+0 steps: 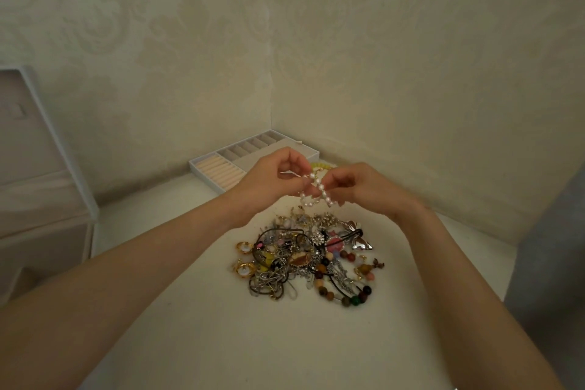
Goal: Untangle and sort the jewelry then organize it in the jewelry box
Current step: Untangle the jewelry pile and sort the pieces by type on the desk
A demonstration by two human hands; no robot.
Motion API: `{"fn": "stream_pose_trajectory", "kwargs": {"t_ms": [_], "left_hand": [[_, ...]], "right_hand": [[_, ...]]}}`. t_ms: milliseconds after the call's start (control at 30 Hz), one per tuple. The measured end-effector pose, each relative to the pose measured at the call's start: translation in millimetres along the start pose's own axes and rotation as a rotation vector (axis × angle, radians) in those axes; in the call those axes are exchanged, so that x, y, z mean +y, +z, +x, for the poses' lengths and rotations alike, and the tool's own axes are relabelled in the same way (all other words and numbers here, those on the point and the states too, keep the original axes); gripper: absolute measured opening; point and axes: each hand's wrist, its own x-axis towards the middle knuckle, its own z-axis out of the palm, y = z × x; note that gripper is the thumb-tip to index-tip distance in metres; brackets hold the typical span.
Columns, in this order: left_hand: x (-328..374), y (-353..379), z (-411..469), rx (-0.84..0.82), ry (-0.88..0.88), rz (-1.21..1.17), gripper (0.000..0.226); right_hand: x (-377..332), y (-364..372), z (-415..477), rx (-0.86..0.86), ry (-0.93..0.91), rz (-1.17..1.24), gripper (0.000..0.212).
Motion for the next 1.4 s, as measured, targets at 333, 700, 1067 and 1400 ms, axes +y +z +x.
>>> {"fn": "stream_pose_trajectory", "kwargs": {"t_ms": [333, 700, 1067, 1400], "left_hand": [[6.6, -0.9, 1.4, 0.060, -0.011, -0.381, 0.014], [-18.2, -0.5, 2.8, 0.067, -0.007, 0.412, 0.012], [-32.9, -5.6, 5.9, 0.041, -0.073, 0.651, 0.011], [-28.1, -8.3, 3.6, 0.023, -0.075, 0.663, 0.009]], "right_hand": [[-10.3, 2.5, -6.4, 0.079, -0.135, 0.309, 0.015], [15.7, -19.4, 0.1, 0.551, -0.115, 0.219, 0.017], [40.0, -14.6, 8.6, 0.445, 0.191, 0.119, 0.009], [56.9, -7.6, 13.7, 0.535, 0.179, -0.328, 0.024]]}}
